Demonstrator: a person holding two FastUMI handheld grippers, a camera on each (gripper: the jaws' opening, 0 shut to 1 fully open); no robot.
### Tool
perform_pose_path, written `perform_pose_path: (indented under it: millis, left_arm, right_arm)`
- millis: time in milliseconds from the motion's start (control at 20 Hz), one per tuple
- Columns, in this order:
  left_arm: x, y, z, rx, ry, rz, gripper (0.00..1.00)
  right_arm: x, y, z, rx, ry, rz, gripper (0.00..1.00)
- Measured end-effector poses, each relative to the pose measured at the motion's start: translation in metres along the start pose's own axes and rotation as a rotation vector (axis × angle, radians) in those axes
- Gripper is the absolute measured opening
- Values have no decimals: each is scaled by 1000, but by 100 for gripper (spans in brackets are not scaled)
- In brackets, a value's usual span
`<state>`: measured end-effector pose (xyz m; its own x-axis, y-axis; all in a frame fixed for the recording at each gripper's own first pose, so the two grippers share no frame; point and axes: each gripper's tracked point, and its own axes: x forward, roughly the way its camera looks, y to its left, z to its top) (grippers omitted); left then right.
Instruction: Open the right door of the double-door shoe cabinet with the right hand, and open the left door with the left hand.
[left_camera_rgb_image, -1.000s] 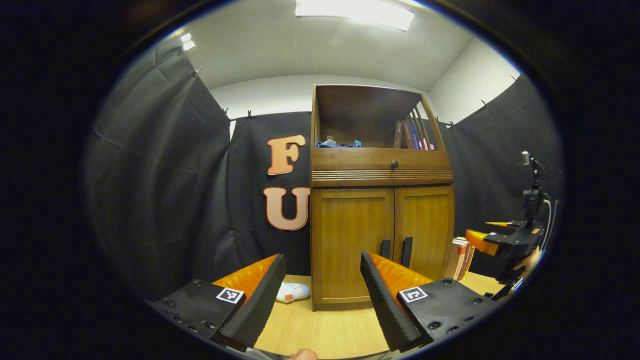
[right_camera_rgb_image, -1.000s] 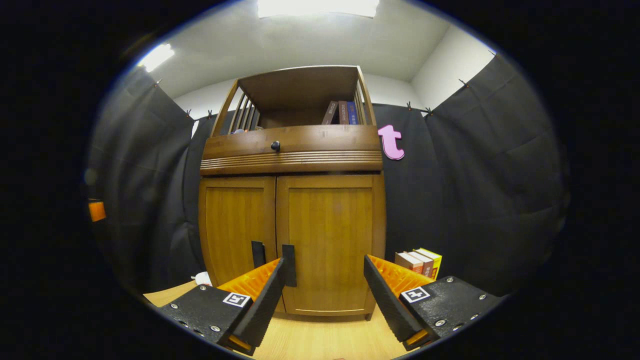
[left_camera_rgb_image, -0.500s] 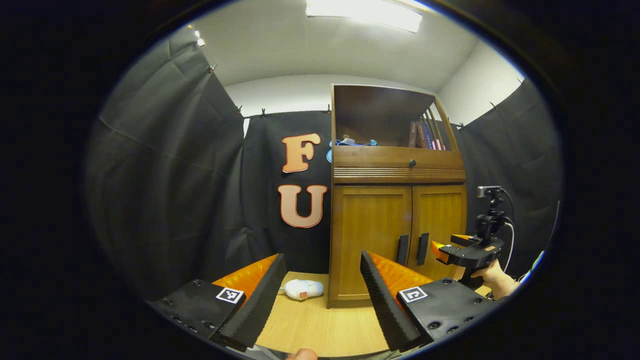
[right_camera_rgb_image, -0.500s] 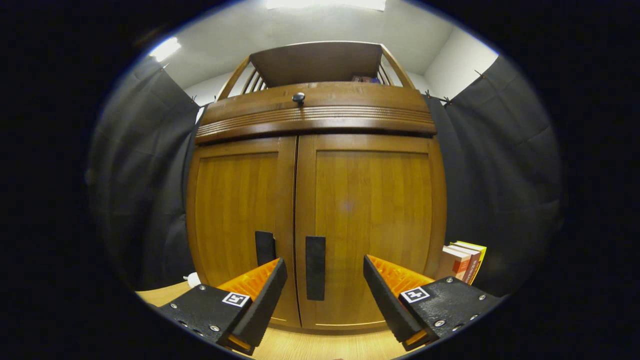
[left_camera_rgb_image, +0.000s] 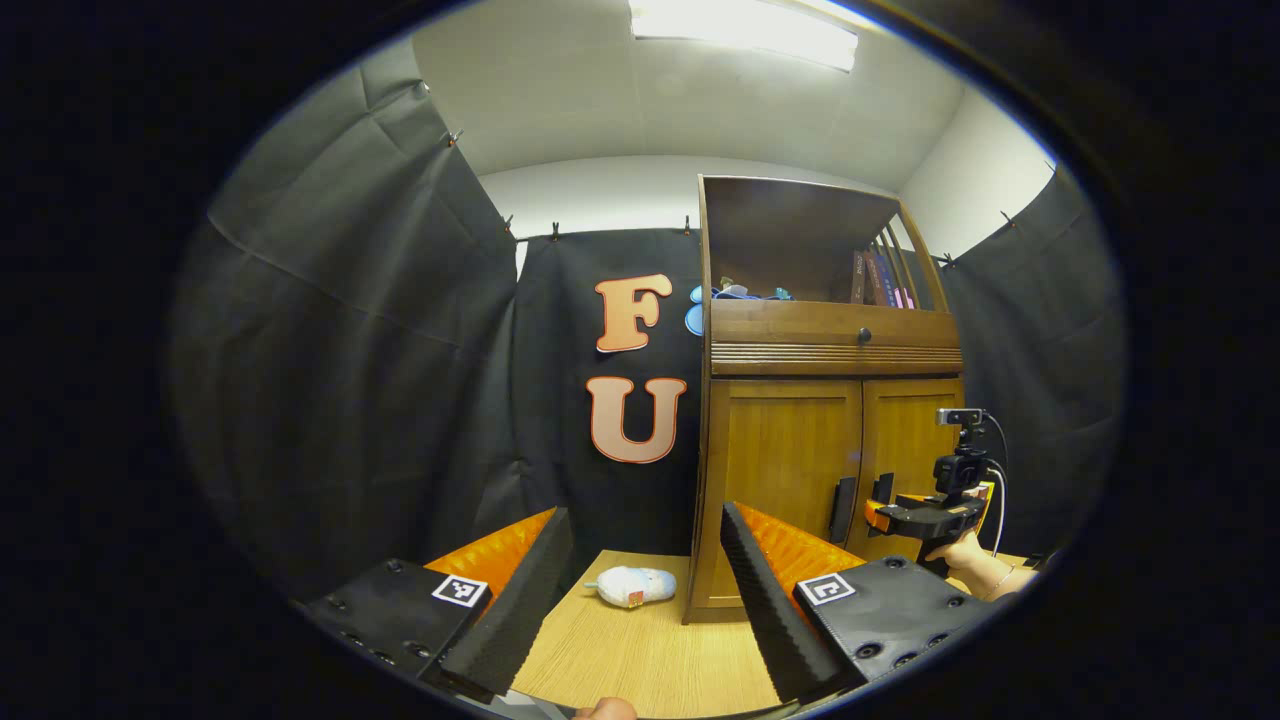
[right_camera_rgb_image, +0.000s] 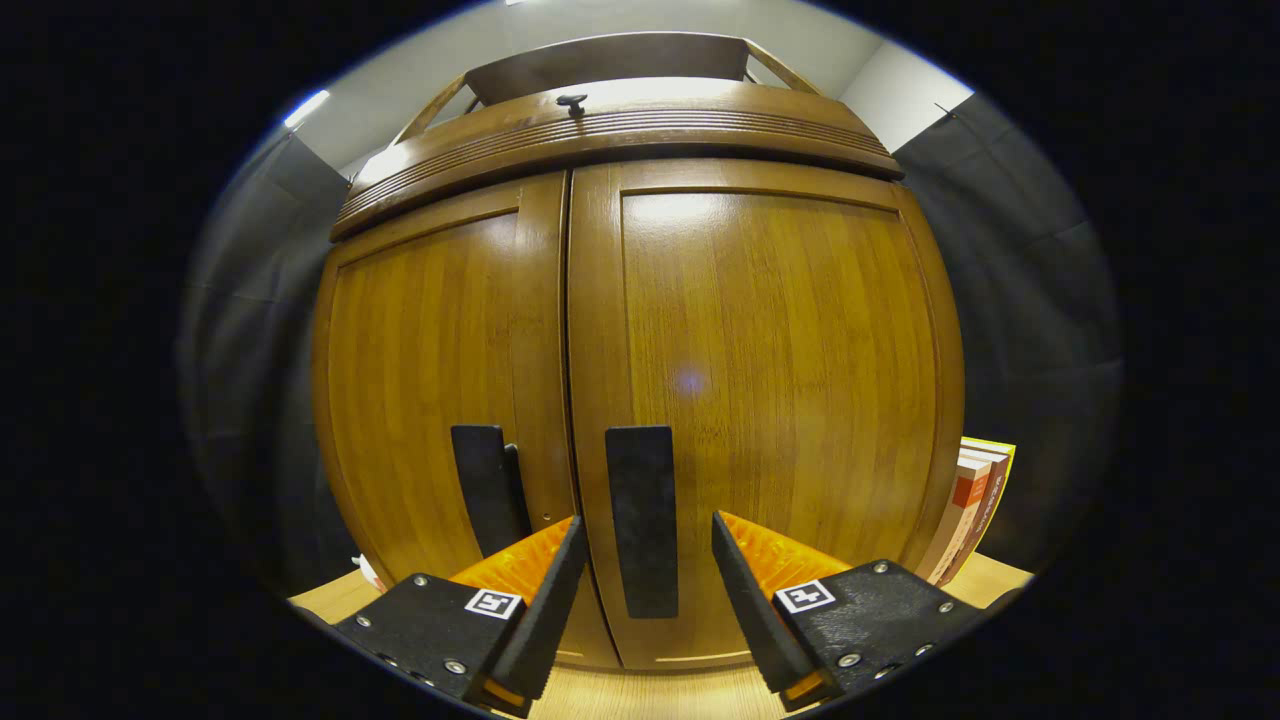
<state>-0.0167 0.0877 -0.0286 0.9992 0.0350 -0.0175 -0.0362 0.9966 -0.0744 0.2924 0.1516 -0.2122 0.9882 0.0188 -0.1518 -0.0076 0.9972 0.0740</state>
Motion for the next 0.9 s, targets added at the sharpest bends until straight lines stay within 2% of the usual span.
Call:
perform_pose_path:
  millis: [150, 200, 250, 300, 350, 400, 500, 550, 800, 850, 900]
  left_arm:
    - [7, -2, -3, 2, 11, -2, 97]
    - [8, -2, -4, 4, 15, 0, 97]
    - [9, -3, -5, 6, 18, 3, 99]
    - [10, -4, -5, 5, 19, 7, 99]
    - [11, -5, -3, 5, 19, 7, 99]
    - [11, -7, -4, 6, 20, 8, 97]
    - [11, -13, -4, 8, 20, 4, 97]
    - [12, -16, -3, 4, 20, 3, 97]
    - [11, -32, -5, 21, 19, 2, 97]
    - [9, -38, -5, 19, 21, -9, 97]
    - [7, -44, -6, 15, 23, -19, 97]
  right_arm:
    - [10, 0, -7, -3, 23, -5, 69]
    - [14, -1, -7, -2, 24, -6, 60]
    - [16, -2, -7, -1, 24, -10, 63]
    - [18, -3, -9, 2, 27, -11, 52]
    - [19, -3, -11, 9, 36, -6, 60]
    - [20, 0, -13, 24, 47, 12, 47]
    - [18, 1, -12, 37, 49, 21, 41]
    - [15, 1, -12, 23, 47, 25, 34]
    - [-32, -7, -11, 24, 54, 66, 28]
    - [-42, -11, -10, 33, 57, 69, 24]
    - [-53, -14, -9, 35, 58, 72, 28]
